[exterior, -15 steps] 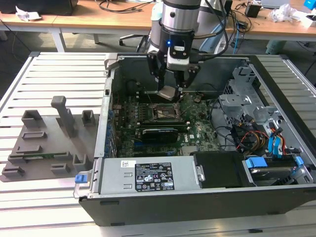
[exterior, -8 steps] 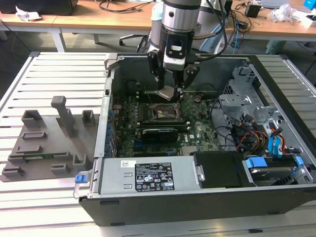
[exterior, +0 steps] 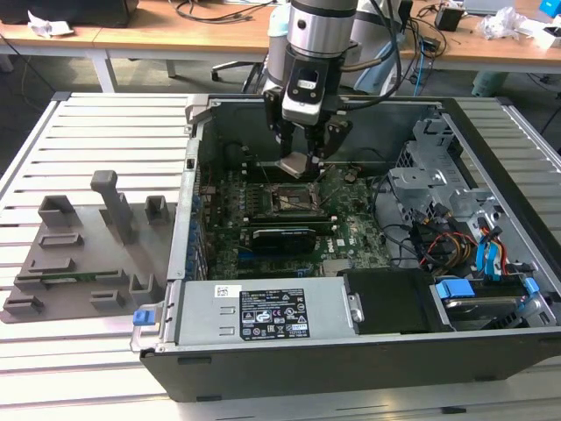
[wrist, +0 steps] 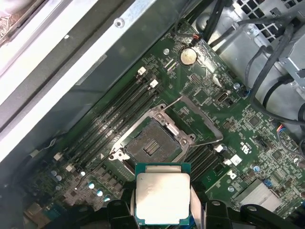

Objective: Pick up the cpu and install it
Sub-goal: 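Place the cpu into insertion slot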

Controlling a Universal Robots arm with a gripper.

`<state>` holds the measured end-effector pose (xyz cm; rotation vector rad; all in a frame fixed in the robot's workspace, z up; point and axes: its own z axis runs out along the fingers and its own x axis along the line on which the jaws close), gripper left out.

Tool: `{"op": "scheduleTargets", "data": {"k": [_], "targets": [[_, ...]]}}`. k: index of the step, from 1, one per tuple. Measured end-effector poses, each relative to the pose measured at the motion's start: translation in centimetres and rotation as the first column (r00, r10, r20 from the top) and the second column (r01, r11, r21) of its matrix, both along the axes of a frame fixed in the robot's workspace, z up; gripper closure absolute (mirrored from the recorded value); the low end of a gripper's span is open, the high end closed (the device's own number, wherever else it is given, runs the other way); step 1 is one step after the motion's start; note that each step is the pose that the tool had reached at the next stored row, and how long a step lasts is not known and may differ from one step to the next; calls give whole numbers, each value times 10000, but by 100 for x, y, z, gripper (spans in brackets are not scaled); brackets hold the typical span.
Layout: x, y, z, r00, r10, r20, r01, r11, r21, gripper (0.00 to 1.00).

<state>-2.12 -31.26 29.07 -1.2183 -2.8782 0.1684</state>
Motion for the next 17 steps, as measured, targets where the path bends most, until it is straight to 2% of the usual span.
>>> {"op": "scheduleTargets", "data": {"k": [5,10,13,17], "targets": [[0,0,1,9988,-497,0,497,9988,-10,45],[0,0,1,9946,-1034,0,1034,9946,-18,45],[0,0,0,9914,-1308,1,1308,9914,-20,45],[0,0,1,9846,-1750,1,1750,9846,-24,45]]}}
